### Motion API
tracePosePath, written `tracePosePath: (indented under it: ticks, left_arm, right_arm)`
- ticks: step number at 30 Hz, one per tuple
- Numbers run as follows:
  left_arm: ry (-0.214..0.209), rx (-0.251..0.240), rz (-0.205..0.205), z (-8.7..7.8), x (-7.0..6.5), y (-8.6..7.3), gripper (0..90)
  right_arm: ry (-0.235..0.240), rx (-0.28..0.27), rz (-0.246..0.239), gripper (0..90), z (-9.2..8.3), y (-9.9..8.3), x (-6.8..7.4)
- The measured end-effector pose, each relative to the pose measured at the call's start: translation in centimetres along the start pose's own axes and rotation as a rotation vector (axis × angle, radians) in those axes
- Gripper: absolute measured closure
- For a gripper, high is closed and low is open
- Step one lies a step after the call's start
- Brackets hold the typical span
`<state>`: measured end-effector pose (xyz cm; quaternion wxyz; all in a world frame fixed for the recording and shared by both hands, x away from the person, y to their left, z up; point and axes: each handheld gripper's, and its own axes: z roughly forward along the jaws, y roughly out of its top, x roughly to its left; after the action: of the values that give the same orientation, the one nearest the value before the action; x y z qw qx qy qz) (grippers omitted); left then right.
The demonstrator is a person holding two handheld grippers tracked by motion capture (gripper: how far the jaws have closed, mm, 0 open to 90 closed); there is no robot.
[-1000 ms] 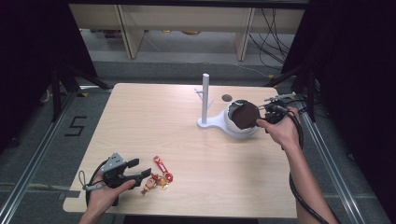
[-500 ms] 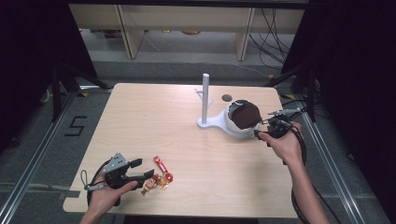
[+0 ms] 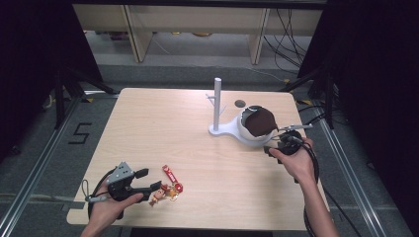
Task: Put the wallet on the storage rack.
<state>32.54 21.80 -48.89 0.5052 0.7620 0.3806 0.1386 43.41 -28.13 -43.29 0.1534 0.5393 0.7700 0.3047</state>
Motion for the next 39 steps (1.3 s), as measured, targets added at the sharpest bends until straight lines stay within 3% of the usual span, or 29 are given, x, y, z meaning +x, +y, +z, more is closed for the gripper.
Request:
tracePosePath:
  ticks: [1,3,6,8,11,13,14,16,17,18,20,22,24,25,26,32,34,39]
  left_arm:
    - [-0.012,0.005,0.008,-0.1,-0.1,0.1,26.6]
    - [-0.016,0.040,0.031,-0.2,-0.2,0.4,26.8]
    - [-0.048,0.100,0.071,-0.3,-0.3,0.7,27.4]
    - [-0.063,0.120,0.094,-0.3,-0.5,0.8,28.2]
    - [-0.084,0.211,0.145,-0.4,-0.5,1.3,29.7]
    - [-0.092,0.266,0.148,-0.2,-0.7,1.6,31.0]
    - [-0.097,0.320,0.172,-0.1,-0.7,1.8,31.5]
    - [-0.093,0.393,0.184,0.2,-0.7,2.0,33.0]
    - [-0.080,0.422,0.187,0.5,-0.8,2.1,33.4]
    - [-0.078,0.453,0.185,0.7,-1.0,2.2,34.1]
    - [-0.075,0.505,0.192,1.2,-1.1,2.4,34.6]
    - [-0.077,0.557,0.215,1.6,-1.1,2.6,35.4]
    - [-0.069,0.569,0.199,2.1,-1.3,2.5,36.0]
    - [-0.072,0.584,0.209,2.3,-1.2,2.4,36.3]
    - [-0.074,0.590,0.206,2.6,-1.2,2.4,36.9]
    - [-0.065,0.612,0.195,3.7,-1.4,2.1,39.6]
    - [-0.063,0.619,0.204,3.9,-1.5,2.1,40.3]
    - [-0.052,0.635,0.214,4.1,-1.8,2.1,41.8]
  right_arm:
    - [-0.015,0.008,0.023,38.9,-0.1,-0.2,0.3]
    - [-0.009,0.005,-0.012,38.9,0.1,-0.6,0.1]
    - [-0.015,0.008,0.024,38.8,0.2,-1.1,0.2]
    - [-0.007,0.021,0.014,38.7,0.1,-1.4,0.1]
    - [-0.006,0.026,0.020,38.6,0.2,-1.7,0.0]
    - [0.002,0.034,0.030,38.6,0.3,-1.8,-0.1]
    - [0.011,0.035,0.027,38.6,0.3,-1.8,-0.2]
    - [-0.002,0.032,0.023,38.6,0.2,-1.8,-0.1]
    - [0.003,0.043,0.049,38.6,0.1,-1.8,0.2]
    - [-0.002,0.026,-0.001,38.6,0.1,-1.8,-0.2]
    - [-0.005,0.028,0.021,38.6,0.0,-1.7,-0.1]
    - [-0.011,0.020,0.001,38.5,0.0,-1.7,-0.1]
    - [0.009,0.025,0.017,38.5,-0.2,-1.7,0.1]
    - [-0.006,0.033,0.020,38.5,-0.2,-1.8,0.1]
    - [0.039,0.019,0.024,38.4,0.0,-1.8,-0.1]
    - [0.044,0.019,0.027,38.2,0.0,-1.8,0.0]
    - [0.002,0.034,0.024,38.1,-0.1,-1.8,0.1]
    - [0.019,0.019,0.015,38.1,0.1,-1.8,0.1]
